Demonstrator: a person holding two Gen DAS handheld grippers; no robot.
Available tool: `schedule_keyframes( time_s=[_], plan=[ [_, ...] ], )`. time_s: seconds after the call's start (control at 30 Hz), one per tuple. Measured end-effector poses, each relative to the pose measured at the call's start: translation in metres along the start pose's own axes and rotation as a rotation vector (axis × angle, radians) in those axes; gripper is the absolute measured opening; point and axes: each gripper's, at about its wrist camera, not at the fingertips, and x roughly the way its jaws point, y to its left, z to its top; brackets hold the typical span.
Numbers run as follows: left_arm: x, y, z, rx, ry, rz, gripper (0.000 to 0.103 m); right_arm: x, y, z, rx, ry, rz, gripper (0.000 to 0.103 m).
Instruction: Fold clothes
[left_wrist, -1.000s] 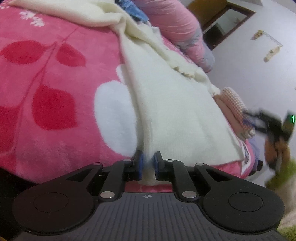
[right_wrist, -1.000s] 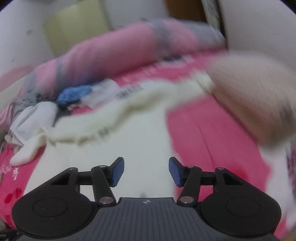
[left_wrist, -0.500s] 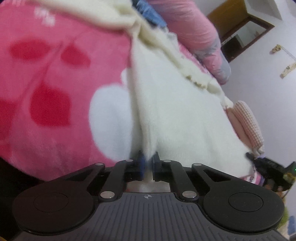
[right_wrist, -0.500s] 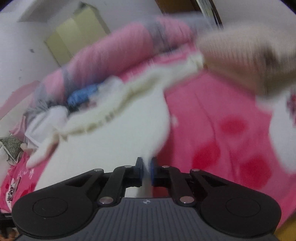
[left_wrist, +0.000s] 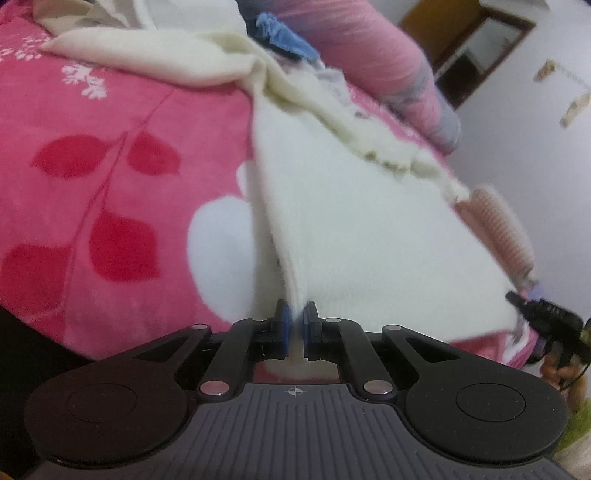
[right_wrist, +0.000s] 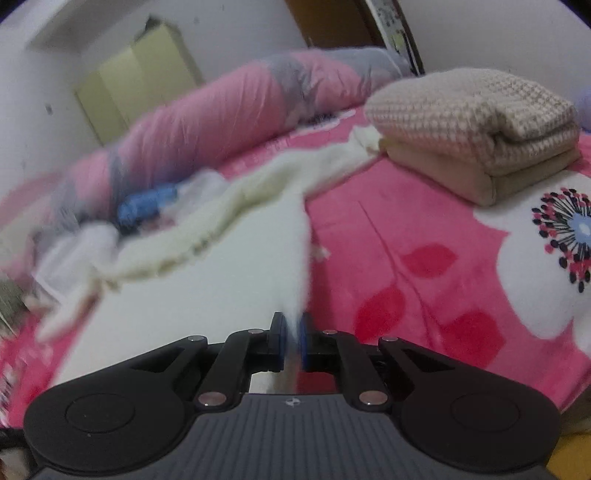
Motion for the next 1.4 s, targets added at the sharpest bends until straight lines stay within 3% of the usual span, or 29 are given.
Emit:
schedule_keyframes(
  time_s=[0.07, 0.1, 0.2, 0.3, 0.37, 0.47, 0.6, 0.7, 0.73, 0.8, 0.93, 1.03, 1.1, 1.13, 1.2, 1.27, 1.3, 1.33, 1.37, 1.4],
  plan=[
    [0.011, 0.008, -0.004, -0.008, 0.026, 0.022, 0.008, 0.016, -0.011, -0.008, 0.022, 0.057, -0.016, 0.013],
    [0.011, 0.010, -0.004, -0.014, 0.033, 0.011, 0.009, 0.012, -0.015, -0.008, 0.047, 0.042, 0.005, 0.015],
    [-0.011, 0.007, -0.002, 0.026, 0.011, 0.032, 0.012, -0.010, -0.025, -0.004, 0.099, -0.026, 0.019, 0.038],
    [-0.035, 0.003, 0.007, 0.082, -0.029, 0.090, 0.013, -0.036, -0.024, 0.004, 0.073, -0.119, -0.021, 0.039],
    [-0.039, -0.009, 0.020, 0.149, -0.055, 0.106, 0.015, -0.041, -0.008, 0.009, 0.043, -0.151, 0.020, 0.039],
    [-0.014, -0.039, 0.052, 0.285, -0.091, 0.040, 0.017, -0.007, 0.056, 0.023, -0.104, -0.101, 0.152, 0.038],
    [0.065, -0.075, 0.093, 0.405, -0.108, -0.017, 0.021, 0.079, 0.172, 0.020, -0.383, 0.025, 0.303, 0.036],
    [0.120, -0.082, 0.110, 0.441, -0.089, 0.088, 0.021, 0.142, 0.210, 0.012, -0.547, 0.098, 0.207, 0.035],
    [0.130, -0.079, 0.113, 0.441, -0.073, 0.118, 0.021, 0.153, 0.205, 0.013, -0.570, 0.110, 0.164, 0.034],
    [0.125, -0.052, 0.116, 0.373, -0.084, 0.056, 0.021, 0.156, 0.175, 0.023, -0.562, 0.115, 0.100, 0.033],
    [0.090, 0.006, 0.117, 0.244, -0.130, 0.020, 0.019, 0.120, 0.077, 0.059, -0.391, 0.085, -0.055, 0.029],
    [0.068, 0.036, 0.122, 0.156, -0.162, 0.013, 0.014, 0.101, 0.012, 0.084, -0.146, 0.109, -0.055, 0.007],
    [0.056, 0.040, 0.128, 0.141, -0.195, 0.059, 0.029, 0.095, 0.005, 0.097, -0.092, 0.100, -0.092, 0.011],
    [0.053, 0.036, 0.134, 0.159, -0.206, 0.059, 0.029, 0.093, 0.013, 0.102, -0.128, 0.073, -0.113, 0.011],
    [0.053, 0.027, 0.147, 0.184, -0.216, 0.032, 0.029, 0.091, 0.036, 0.111, -0.195, 0.030, -0.071, 0.011],
    [0.064, 0.009, 0.163, 0.232, -0.215, 0.015, 0.030, 0.101, 0.060, 0.121, -0.204, 0.038, 0.057, 0.018],
    [0.072, -0.002, 0.170, 0.265, -0.212, 0.009, 0.031, 0.114, 0.071, 0.126, -0.188, 0.064, 0.124, 0.024],
    [0.082, -0.009, 0.177, 0.273, -0.200, -0.005, 0.032, 0.129, 0.081, 0.132, -0.160, 0.097, 0.181, 0.044],
    [0.093, -0.015, 0.183, 0.276, -0.188, -0.019, 0.033, 0.143, 0.087, 0.138, -0.125, 0.123, 0.225, 0.054],
    [0.104, -0.021, 0.190, 0.280, -0.175, -0.034, 0.037, 0.158, 0.090, 0.143, -0.082, 0.142, 0.252, 0.056]
  ],
)
